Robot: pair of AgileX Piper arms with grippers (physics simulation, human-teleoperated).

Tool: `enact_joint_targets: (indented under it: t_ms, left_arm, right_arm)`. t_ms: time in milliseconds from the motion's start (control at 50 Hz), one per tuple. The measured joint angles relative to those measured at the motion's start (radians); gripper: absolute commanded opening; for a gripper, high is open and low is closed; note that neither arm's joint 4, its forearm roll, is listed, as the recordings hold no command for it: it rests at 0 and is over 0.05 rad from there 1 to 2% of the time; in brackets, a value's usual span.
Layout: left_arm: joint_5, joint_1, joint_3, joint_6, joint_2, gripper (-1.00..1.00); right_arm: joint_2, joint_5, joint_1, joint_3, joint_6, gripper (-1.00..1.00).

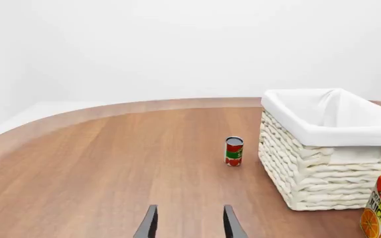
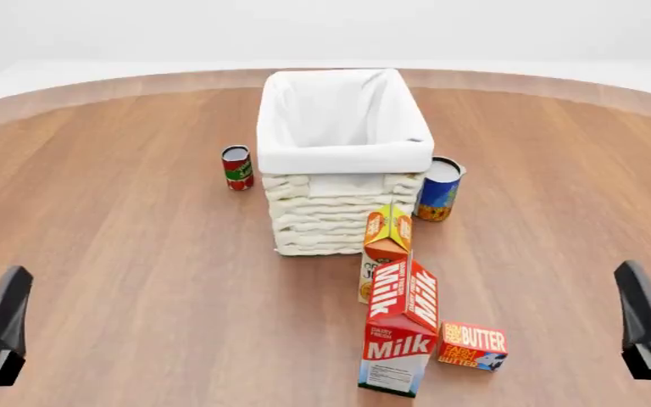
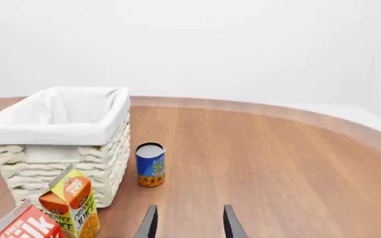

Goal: Pick up the butter and put it in the basket.

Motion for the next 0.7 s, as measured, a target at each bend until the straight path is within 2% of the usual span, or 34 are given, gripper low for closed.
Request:
enact_joint_targets:
  t_ms: [440,580,700]
  left_arm:
    - [0.0,0.0,0.0,0.0,0.0,1.0]
    - [0.0,0.0,0.0,0.0,0.0,1.0]
    - [0.0,0.0,0.0,0.0,0.0,1.0]
  right_arm:
    - [-0.045,0.05,0.004,-0.01,0.037,1.0]
    - [-0.051,0.08,0.029,-0.03,0.082,1.0]
    - [-0.049,0.143,0.061,-0.071,0.153,1.0]
